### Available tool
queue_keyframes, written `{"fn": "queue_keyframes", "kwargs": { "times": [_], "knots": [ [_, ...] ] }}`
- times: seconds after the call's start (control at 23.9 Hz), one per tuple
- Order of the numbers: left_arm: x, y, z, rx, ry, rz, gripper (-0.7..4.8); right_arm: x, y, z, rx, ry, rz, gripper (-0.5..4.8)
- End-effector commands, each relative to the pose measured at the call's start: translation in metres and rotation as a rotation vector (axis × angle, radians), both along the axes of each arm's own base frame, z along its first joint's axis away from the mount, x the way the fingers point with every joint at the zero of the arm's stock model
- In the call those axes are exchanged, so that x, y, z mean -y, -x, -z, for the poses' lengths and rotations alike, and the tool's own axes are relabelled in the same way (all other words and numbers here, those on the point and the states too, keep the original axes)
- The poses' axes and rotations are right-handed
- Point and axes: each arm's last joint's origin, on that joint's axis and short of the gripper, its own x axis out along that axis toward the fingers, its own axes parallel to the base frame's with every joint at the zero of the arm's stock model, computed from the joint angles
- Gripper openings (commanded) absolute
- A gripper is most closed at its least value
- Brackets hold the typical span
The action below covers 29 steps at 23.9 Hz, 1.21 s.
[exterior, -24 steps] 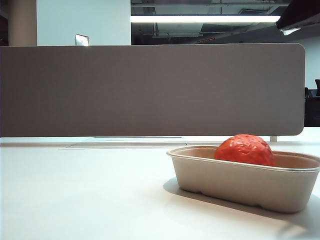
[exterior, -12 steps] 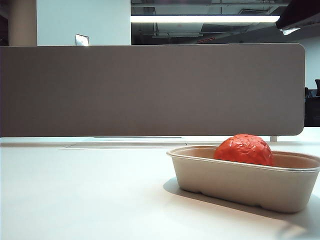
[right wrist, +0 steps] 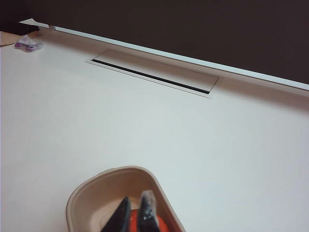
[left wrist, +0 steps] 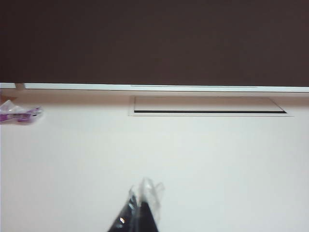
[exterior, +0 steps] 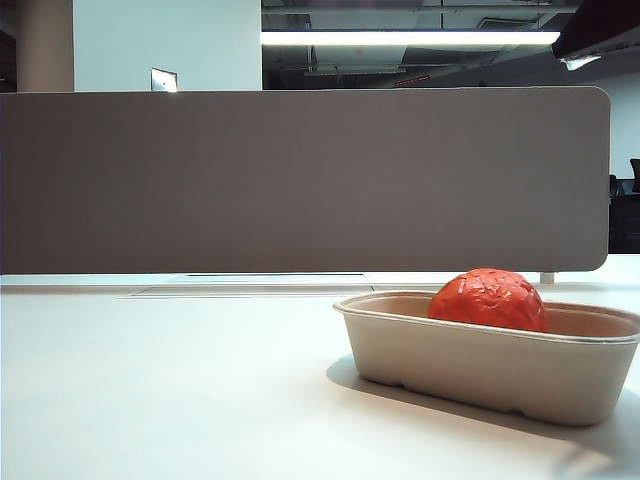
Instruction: Pick up the orange and place it into the paper lunchbox.
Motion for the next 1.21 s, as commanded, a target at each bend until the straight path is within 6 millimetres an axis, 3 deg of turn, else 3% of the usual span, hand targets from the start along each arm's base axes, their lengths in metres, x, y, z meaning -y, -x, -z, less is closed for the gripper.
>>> {"fn": "queue_keyframes", "kwargs": {
  "times": [0.04,0.84,0.96,1.09,1.21],
  "knots": [
    [0.001,0.000,-0.001,0.013,-0.003,0.050,-0.06,0.000,0.000,-0.002,0.008,-0.011,0.000,0.31],
    [0.001,0.000,-0.001,0.013,-0.003,0.026,-0.05,0.000,0.000,-0.002,0.010,-0.012,0.001,0.31],
    [0.001,0.000,-0.001,0.014,-0.003,0.026,-0.05,0.006,-0.001,0.002,0.030,-0.020,0.084,0.31],
    [0.001,0.000,-0.001,0.013,-0.003,0.026,-0.05,0.024,-0.008,0.018,0.087,-0.080,0.242,0.31],
    [0.001,0.000,-0.001,0.014,-0.002,0.027,-0.05,0.037,-0.015,0.030,0.108,-0.112,0.251,0.31]
  ]
}}
